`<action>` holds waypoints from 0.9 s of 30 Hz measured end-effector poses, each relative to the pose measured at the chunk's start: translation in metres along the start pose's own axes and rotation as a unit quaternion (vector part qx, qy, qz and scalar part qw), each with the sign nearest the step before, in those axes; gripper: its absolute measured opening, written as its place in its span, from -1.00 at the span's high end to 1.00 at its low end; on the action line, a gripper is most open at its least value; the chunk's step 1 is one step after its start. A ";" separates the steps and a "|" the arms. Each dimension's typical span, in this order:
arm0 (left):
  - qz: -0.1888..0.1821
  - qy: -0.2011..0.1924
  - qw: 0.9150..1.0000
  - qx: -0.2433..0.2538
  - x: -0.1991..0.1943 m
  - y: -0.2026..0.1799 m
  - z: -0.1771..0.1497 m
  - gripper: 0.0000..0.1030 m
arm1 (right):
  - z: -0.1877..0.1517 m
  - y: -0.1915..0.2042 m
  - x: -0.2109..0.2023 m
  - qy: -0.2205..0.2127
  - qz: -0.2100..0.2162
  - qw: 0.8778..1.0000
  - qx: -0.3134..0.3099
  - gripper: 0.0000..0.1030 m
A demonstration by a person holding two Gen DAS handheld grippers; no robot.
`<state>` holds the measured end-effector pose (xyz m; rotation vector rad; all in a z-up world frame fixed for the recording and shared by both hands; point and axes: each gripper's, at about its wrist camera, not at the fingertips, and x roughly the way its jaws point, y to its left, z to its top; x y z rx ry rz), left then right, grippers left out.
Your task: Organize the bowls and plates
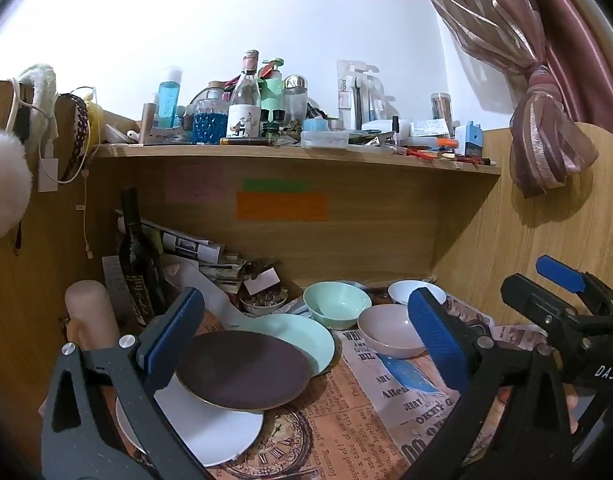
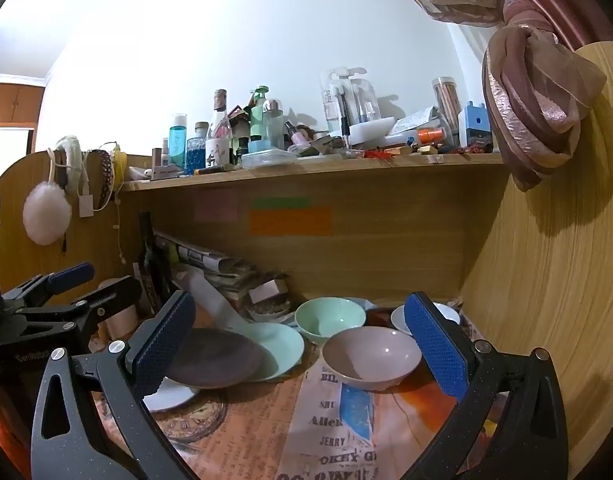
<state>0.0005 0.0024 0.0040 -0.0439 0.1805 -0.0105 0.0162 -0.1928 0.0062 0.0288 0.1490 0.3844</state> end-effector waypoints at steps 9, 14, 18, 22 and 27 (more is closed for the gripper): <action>-0.001 -0.005 1.000 -0.009 0.000 0.006 0.001 -1.00 | -0.001 0.003 0.002 -0.004 -0.001 1.000 -0.006 -1.00; 0.007 -0.008 1.000 -0.002 -0.001 0.003 -0.001 -1.00 | -0.002 0.005 0.002 -0.004 0.001 1.000 -0.007 -1.00; 0.007 -0.011 1.000 -0.002 -0.001 0.001 -0.002 -1.00 | -0.001 0.008 0.002 -0.005 0.001 1.000 -0.010 -1.00; 0.007 -0.012 1.000 -0.002 -0.002 0.001 -0.003 -1.00 | -0.002 0.010 0.000 -0.008 0.001 1.000 -0.012 -1.00; 0.006 -0.011 1.000 -0.002 -0.002 0.002 -0.003 -1.00 | -0.002 0.010 -0.001 -0.009 0.002 1.000 -0.012 -1.00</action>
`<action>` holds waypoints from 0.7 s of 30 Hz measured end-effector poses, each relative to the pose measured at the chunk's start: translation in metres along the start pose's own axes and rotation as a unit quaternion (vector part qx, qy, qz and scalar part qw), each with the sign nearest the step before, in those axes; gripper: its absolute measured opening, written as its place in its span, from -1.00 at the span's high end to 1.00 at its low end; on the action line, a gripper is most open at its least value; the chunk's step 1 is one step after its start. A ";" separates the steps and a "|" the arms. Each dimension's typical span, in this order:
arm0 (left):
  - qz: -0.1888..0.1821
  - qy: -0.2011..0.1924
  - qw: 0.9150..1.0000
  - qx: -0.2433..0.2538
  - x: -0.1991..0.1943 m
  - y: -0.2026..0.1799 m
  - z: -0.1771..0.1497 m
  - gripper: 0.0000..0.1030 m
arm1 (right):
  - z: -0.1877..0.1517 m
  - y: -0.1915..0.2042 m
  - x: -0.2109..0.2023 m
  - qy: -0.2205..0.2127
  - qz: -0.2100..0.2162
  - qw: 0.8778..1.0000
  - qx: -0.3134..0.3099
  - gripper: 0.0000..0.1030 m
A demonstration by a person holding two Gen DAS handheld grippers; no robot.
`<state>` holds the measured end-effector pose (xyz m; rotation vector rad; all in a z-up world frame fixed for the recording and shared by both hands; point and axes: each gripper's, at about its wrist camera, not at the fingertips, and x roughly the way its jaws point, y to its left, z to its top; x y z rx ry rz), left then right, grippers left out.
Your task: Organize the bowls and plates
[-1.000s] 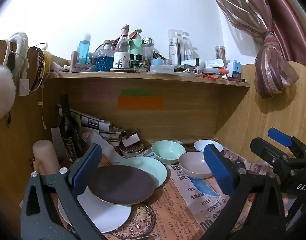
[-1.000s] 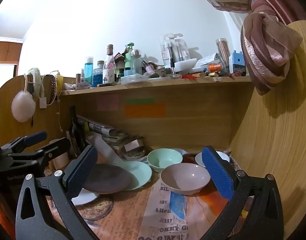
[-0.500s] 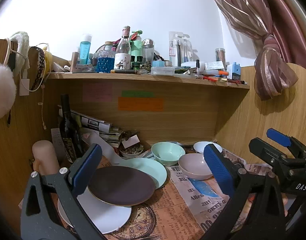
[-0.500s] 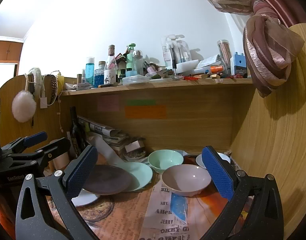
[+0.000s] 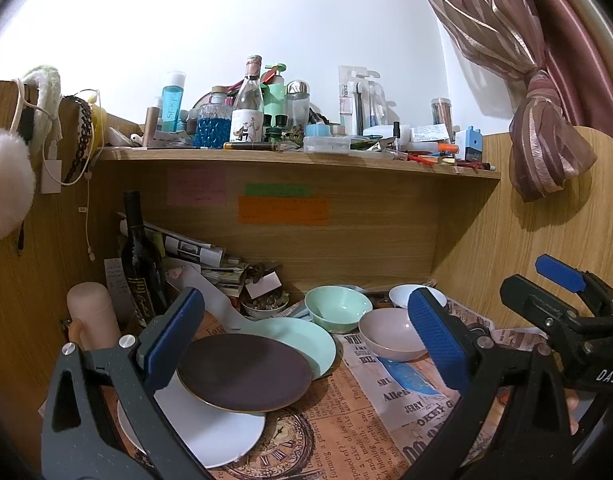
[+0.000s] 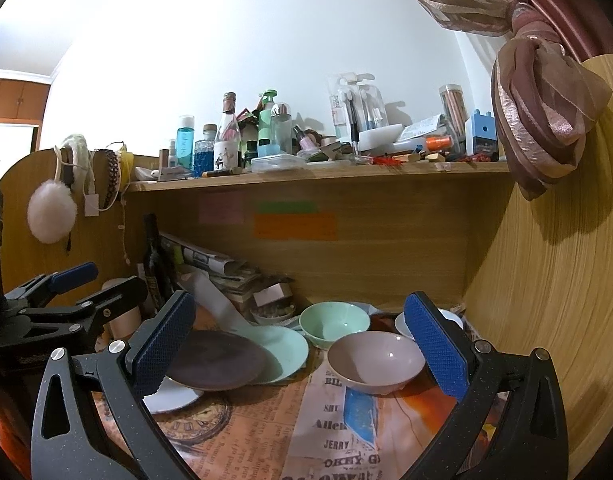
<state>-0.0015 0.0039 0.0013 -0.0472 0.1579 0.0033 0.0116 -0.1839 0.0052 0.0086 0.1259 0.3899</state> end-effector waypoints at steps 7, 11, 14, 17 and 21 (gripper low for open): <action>-0.001 -0.001 1.000 -0.001 0.000 0.000 -0.001 -1.00 | 0.001 0.001 0.000 0.000 0.000 1.000 0.000 -1.00; -0.002 -0.001 1.000 0.000 -0.001 0.000 0.000 -1.00 | 0.001 0.000 0.000 0.000 0.000 1.000 0.000 -1.00; -0.003 -0.002 1.000 0.000 -0.001 -0.001 0.001 -1.00 | 0.000 0.000 0.000 0.000 0.001 1.000 0.000 -1.00; -0.003 -0.002 1.000 0.001 -0.001 -0.002 0.001 -1.00 | 0.001 0.002 -0.002 -0.002 0.000 1.000 0.001 -1.00; -0.003 -0.002 1.000 0.001 -0.001 -0.004 0.001 -1.00 | 0.002 0.004 -0.002 -0.003 0.000 1.000 0.001 -1.00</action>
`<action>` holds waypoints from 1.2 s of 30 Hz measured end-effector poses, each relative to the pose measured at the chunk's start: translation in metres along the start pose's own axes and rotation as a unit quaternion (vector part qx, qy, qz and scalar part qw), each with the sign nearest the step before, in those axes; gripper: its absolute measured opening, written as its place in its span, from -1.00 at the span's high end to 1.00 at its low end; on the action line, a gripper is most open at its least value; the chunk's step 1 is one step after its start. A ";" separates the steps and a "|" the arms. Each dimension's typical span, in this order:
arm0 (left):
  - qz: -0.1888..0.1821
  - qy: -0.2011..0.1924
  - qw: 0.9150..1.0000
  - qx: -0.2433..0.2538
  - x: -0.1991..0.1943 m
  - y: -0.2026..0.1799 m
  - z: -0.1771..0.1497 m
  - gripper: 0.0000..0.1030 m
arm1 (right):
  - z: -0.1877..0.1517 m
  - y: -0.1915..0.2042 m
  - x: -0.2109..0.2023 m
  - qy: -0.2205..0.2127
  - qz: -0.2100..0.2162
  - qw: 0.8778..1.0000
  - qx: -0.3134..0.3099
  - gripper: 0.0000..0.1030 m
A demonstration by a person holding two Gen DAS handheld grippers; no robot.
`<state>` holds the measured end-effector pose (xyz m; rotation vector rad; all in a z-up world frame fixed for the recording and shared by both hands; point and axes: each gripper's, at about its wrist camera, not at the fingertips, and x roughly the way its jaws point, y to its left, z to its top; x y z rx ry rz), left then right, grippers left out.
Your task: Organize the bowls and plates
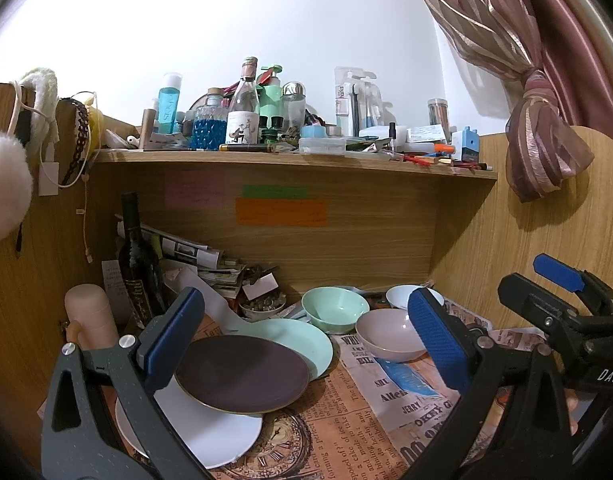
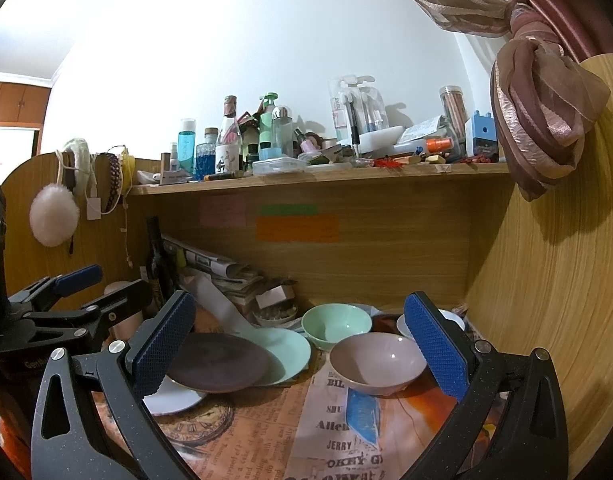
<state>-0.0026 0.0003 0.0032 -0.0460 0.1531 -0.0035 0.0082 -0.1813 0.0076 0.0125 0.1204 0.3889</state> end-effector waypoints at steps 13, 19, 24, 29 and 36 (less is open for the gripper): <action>0.003 -0.002 1.000 0.001 0.000 -0.005 0.001 -1.00 | 0.000 -0.001 0.002 0.005 -0.003 1.000 -0.001 -1.00; 0.002 -0.002 1.000 0.001 0.001 -0.004 0.001 -1.00 | 0.000 -0.003 0.003 0.005 -0.004 1.000 -0.002 -1.00; 0.005 -0.002 1.000 0.003 0.001 -0.004 0.000 -1.00 | 0.000 -0.004 0.005 0.005 -0.004 1.000 0.001 -1.00; 0.015 0.012 1.000 0.002 0.007 0.008 -0.006 -1.00 | -0.003 -0.005 0.014 0.017 0.011 1.000 0.008 -1.00; 0.023 0.069 0.997 -0.031 0.026 0.055 -0.026 -1.00 | -0.018 -0.001 0.037 0.048 0.036 0.998 0.021 -1.00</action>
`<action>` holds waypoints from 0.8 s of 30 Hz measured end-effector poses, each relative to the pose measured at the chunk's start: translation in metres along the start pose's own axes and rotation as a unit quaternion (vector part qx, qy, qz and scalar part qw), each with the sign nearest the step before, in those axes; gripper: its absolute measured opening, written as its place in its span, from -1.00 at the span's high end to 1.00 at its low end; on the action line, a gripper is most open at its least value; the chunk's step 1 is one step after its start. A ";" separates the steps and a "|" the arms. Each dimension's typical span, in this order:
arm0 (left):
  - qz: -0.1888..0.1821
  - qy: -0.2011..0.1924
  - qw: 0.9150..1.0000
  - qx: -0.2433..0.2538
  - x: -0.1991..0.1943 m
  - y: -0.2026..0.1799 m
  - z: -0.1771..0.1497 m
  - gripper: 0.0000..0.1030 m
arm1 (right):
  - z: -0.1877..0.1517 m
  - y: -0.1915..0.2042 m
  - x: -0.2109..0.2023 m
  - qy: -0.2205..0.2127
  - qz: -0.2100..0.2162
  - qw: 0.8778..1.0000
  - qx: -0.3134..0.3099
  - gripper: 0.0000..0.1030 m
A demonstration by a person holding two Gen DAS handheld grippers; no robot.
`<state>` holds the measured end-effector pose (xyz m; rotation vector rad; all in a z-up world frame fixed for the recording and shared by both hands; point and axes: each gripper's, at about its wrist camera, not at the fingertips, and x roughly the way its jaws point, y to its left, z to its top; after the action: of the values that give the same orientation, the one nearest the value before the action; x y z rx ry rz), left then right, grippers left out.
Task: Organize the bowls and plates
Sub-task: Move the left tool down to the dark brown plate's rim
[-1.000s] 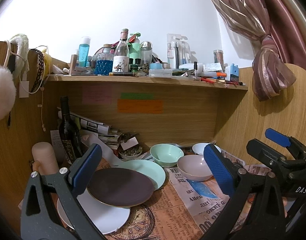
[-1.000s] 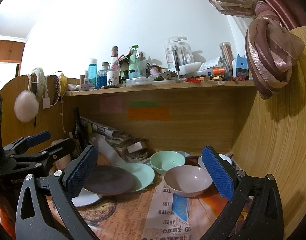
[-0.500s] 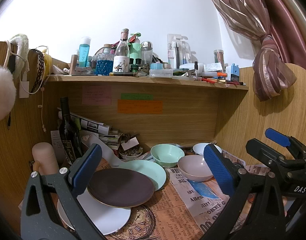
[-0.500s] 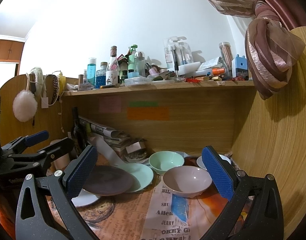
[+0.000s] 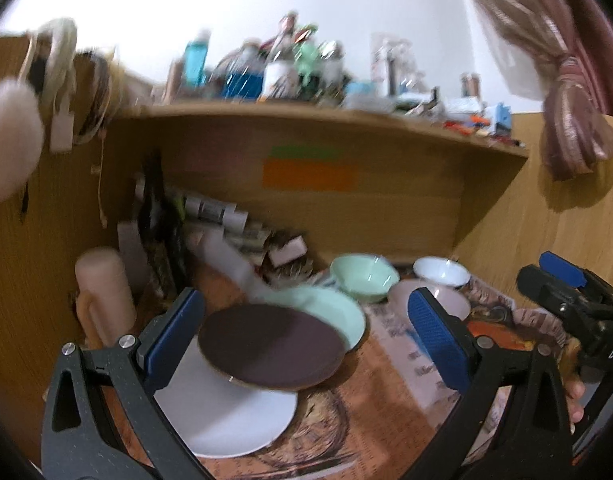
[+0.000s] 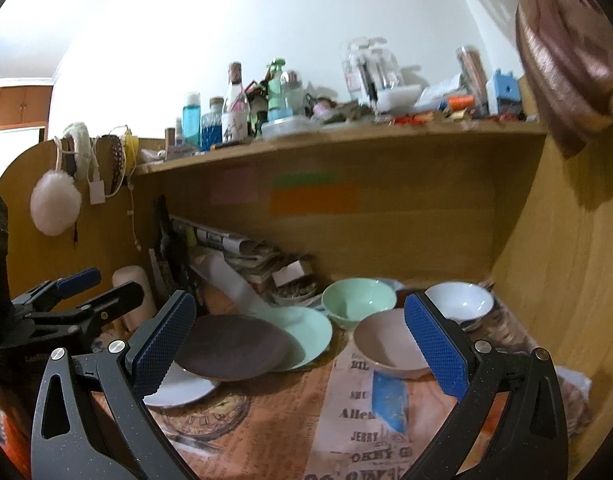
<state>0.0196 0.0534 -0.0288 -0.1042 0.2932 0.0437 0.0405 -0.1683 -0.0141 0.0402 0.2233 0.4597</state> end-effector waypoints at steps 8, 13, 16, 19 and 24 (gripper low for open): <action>0.058 0.044 0.997 -0.025 0.020 0.058 -0.026 -1.00 | -0.025 0.007 0.044 0.065 0.035 0.997 0.007 -1.00; 0.083 0.077 0.993 -0.017 0.038 0.082 -0.038 -0.75 | -0.042 0.014 0.076 0.112 0.057 0.992 0.011 -0.92; 0.075 0.098 0.992 -0.028 0.052 0.090 -0.039 -0.59 | -0.049 0.019 0.096 0.139 0.058 0.989 0.004 -0.64; 0.069 0.116 0.990 -0.035 0.068 0.100 -0.038 -0.44 | -0.052 0.018 0.118 0.170 0.070 0.983 0.007 -0.45; 0.047 0.153 0.986 -0.042 0.098 0.111 -0.036 -0.15 | -0.050 0.015 0.152 0.211 0.082 0.974 0.004 -0.21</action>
<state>0.0968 0.1626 -0.1025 -0.1816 0.6042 0.1339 0.1548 -0.0876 -0.0927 -0.0329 0.6423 0.6304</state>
